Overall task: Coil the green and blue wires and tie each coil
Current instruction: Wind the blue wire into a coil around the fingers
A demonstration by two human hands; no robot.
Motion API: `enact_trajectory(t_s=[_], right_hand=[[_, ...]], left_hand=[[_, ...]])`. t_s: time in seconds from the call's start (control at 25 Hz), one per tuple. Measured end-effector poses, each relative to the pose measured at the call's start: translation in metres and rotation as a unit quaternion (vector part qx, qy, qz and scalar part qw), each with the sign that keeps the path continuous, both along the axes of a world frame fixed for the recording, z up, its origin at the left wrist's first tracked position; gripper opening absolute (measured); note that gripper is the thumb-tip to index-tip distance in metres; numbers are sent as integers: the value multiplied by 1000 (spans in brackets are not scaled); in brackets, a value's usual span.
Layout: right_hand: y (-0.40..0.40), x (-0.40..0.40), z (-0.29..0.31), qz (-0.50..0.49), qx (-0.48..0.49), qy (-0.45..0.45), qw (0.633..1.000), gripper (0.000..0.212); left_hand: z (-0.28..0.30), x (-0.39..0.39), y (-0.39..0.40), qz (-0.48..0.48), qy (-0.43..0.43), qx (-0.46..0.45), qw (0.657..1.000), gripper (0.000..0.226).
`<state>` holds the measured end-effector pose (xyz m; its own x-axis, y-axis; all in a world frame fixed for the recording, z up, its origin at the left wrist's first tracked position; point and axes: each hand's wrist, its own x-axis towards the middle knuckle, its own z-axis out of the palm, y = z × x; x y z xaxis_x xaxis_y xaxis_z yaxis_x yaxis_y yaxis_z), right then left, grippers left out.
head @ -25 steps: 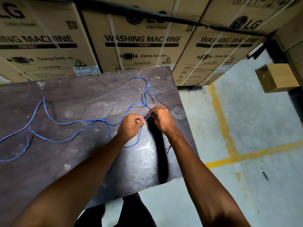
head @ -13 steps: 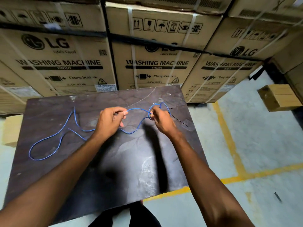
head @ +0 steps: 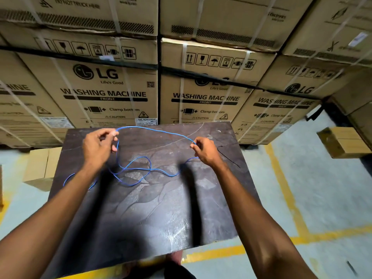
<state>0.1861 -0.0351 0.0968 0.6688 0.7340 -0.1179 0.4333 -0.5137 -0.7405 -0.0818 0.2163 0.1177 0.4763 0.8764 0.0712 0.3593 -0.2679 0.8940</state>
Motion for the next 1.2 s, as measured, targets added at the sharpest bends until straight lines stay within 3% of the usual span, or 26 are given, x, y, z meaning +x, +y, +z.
enact_trajectory(t_s=[0.16,0.36,0.44,0.56,0.72,0.8,0.92,1.0,1.12,1.2], right_hand=[[-2,-17,21,-50,134,142,980,30],[25,-56,71,23,163,224,960,35],[34,-67,86,51,156,229,960,36],[40,-77,103,91,154,250,952,38],[41,-83,121,122,161,276,940,36],[38,-80,130,128,166,262,942,31],[29,-64,135,123,170,203,956,28],[24,-57,140,119,170,193,959,31],[29,-60,151,121,182,198,956,34],[38,-66,159,149,189,190,952,32]], left_hand=[[-2,-27,37,39,42,-2,998,15],[14,-7,2,20,160,53,985,23],[28,7,-19,-70,105,85,988,33],[56,28,-46,-221,20,142,965,40],[83,47,-60,-310,-40,136,940,20],[91,47,-52,-297,-65,131,943,17],[99,39,-16,-189,-106,112,970,18],[105,33,9,-160,-90,94,978,19],[119,38,16,-210,-63,46,975,26],[132,43,2,-258,-51,100,960,26]])
